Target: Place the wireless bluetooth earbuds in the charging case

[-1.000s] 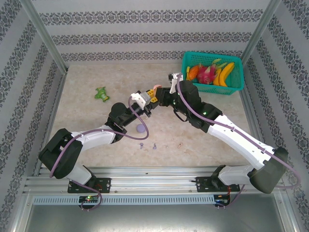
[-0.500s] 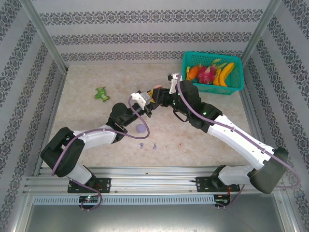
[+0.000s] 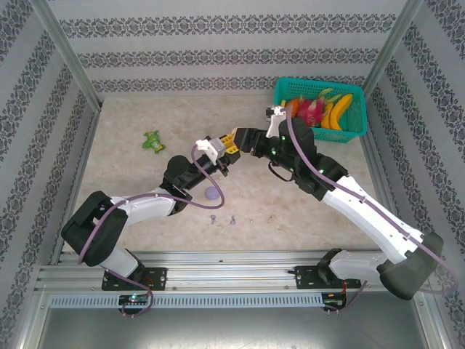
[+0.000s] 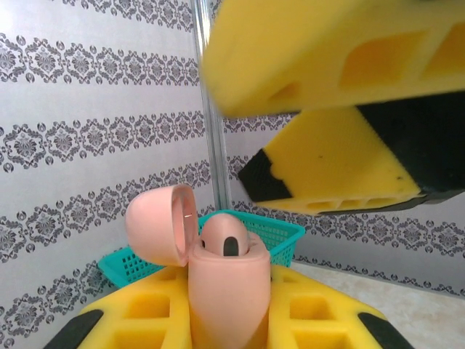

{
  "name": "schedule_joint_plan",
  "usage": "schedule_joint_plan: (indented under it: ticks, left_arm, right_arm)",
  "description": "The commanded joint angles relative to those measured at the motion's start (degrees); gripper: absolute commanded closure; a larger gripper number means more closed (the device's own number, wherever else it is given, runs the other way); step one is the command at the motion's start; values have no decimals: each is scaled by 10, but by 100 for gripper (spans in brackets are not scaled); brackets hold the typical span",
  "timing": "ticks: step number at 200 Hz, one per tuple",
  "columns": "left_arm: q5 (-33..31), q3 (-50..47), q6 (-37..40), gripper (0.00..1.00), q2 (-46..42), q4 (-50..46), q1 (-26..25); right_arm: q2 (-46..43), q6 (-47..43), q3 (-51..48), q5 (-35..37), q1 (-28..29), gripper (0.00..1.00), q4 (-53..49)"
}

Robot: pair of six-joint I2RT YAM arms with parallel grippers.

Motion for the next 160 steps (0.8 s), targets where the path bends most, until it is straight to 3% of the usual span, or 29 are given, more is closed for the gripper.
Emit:
schedule_joint_plan:
  ticks: [1, 35, 54, 98, 160]
  left_arm:
    - [-5, -9, -8, 100, -6, 44, -8]
    - [-12, -24, -2, 100, -27, 37, -6]
    - [-13, -33, -2, 100, -38, 36, -4]
    - [-10, -43, -3, 100, -62, 20, -4]
    - [-10, -63, -12, 100, -81, 20, -4]
  right_arm:
    - [-38, 52, -6, 46, -28, 38, -80]
    - [-79, 102, -95, 113, -60, 38, -230]
    - [-89, 130, -169, 118, -67, 39, -262]
    - [-79, 233, -299, 114, -46, 42, -260]
    - [0, 390, -333, 126, 22, 41, -231]
